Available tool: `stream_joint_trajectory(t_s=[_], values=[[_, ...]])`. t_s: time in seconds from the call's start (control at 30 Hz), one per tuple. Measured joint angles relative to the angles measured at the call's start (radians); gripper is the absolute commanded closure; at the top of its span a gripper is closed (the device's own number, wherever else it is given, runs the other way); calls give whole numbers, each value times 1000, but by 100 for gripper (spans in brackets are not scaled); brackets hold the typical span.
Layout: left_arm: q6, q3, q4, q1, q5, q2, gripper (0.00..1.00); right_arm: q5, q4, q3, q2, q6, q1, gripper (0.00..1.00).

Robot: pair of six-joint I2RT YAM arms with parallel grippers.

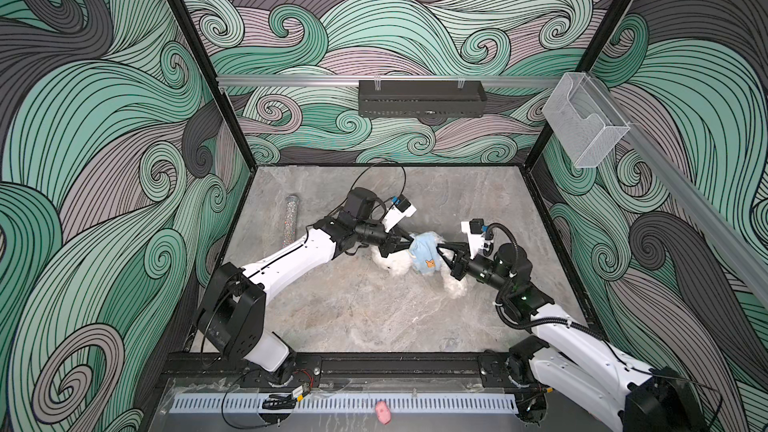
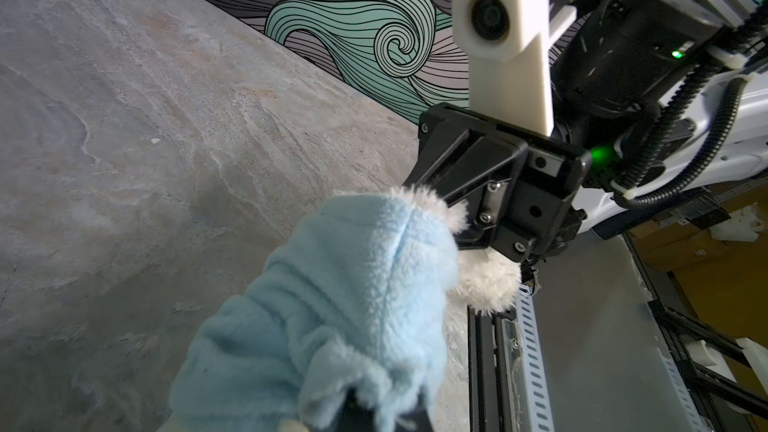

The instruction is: Dress the teddy bear

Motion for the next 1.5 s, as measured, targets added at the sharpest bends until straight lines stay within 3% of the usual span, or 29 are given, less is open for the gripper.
stream_joint_trajectory(t_s=[0.13, 0.23, 0.4, 0.77, 1.07, 1.5], values=[[1, -3, 1, 4, -3, 0, 99, -21, 24, 0, 32, 1, -11, 100], [41, 13, -36, 2, -2, 8, 83, -48, 46, 0, 51, 0, -17, 100], [97, 76, -98, 3, 0, 36, 73, -55, 45, -1, 65, 0, -35, 100], [140, 91, -135, 4, 5, 83, 71, -110, 101, -3, 105, 6, -37, 100], [180, 138, -146, -24, 52, 115, 57, -171, 126, -2, 144, 6, -37, 100], [266, 211, -254, -63, 50, 208, 57, -177, 224, 19, 288, 100, -18, 100]])
